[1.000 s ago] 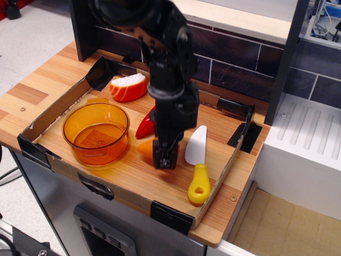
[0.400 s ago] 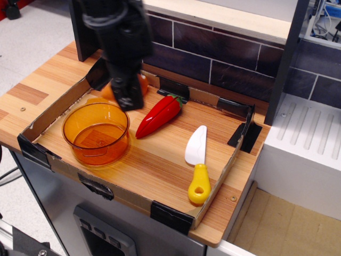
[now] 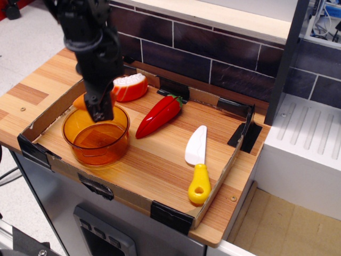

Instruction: Put carrot in pot

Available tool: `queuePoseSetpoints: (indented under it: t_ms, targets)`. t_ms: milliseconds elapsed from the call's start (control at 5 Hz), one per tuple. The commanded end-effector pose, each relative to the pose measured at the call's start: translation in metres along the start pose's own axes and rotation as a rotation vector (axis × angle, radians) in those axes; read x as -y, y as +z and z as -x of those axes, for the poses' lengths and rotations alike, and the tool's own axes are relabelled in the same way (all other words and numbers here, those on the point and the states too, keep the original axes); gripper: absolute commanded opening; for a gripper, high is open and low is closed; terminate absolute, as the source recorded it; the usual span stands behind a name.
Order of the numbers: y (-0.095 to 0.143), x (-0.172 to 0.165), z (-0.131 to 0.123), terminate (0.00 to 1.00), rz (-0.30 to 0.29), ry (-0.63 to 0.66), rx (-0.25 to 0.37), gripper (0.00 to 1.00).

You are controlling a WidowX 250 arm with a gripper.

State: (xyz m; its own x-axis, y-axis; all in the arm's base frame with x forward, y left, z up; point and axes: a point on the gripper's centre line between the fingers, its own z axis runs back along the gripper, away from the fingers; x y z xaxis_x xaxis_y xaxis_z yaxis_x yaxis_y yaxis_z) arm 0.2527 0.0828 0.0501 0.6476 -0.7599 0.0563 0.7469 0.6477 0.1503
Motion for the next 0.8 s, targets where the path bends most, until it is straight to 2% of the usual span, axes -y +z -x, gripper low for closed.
queuePoseSetpoints:
  t_ms: [0,200,400,600]
  targets:
    - [0.008,0.008,0.02,0.0,0.02,-0.031,-0.002,1.0]
    - [0.014,0.007,0.02,0.0,0.041,-0.018,0.02,1.0]
    - [0.03,0.005,0.017,0.0,0.038,0.001,0.055,1.0]
    - [0.058,0.004,0.009,0.0,-0.009,0.02,0.081,1.0]
